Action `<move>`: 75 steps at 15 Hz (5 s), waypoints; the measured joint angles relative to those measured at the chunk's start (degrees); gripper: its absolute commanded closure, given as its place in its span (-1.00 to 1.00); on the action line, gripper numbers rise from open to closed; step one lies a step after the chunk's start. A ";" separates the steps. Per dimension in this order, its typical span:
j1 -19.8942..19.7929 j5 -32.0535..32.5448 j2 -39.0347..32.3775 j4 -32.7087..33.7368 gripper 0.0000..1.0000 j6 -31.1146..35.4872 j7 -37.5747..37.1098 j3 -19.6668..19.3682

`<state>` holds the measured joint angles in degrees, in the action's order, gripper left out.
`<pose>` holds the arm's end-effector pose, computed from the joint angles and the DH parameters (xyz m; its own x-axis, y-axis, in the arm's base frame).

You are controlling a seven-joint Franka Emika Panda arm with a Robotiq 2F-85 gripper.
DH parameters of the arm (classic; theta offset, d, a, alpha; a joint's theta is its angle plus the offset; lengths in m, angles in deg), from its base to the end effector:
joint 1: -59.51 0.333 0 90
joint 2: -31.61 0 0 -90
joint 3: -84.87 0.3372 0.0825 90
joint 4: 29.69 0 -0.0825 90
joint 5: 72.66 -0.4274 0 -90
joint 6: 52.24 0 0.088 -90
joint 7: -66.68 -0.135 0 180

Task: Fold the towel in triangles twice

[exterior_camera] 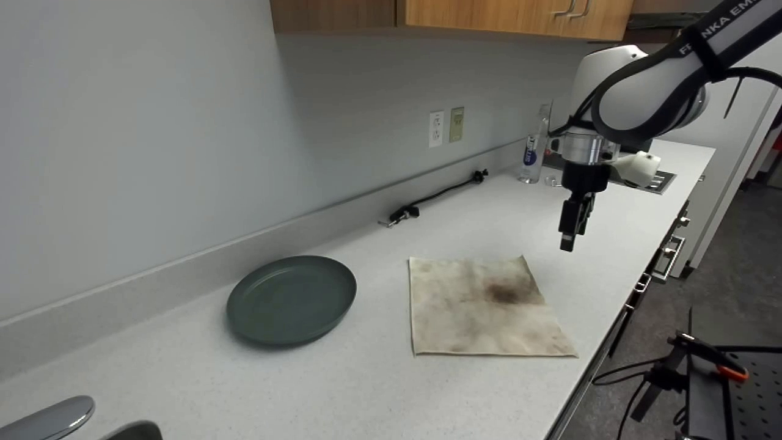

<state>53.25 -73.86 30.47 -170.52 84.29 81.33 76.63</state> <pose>0.4767 -0.1229 0.2400 0.9960 -0.0118 -0.0890 -0.0149 -0.9993 -0.0337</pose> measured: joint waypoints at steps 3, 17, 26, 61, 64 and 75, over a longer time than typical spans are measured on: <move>-0.03 -7.56 -2.08 0.50 -1.00 3.80 2.94 0.02; -5.77 -14.97 -16.91 8.58 -1.00 11.15 11.40 3.21; -7.63 -14.88 -24.81 15.64 -1.00 12.97 11.14 5.73; -3.95 -5.02 -18.85 17.18 0.99 18.71 -0.20 7.56; 0.11 0.74 -15.61 15.19 0.99 18.70 -3.96 7.41; 10.38 12.05 -10.60 11.69 0.99 18.61 -9.99 8.87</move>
<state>63.63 -61.80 19.87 -158.83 102.90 71.34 85.51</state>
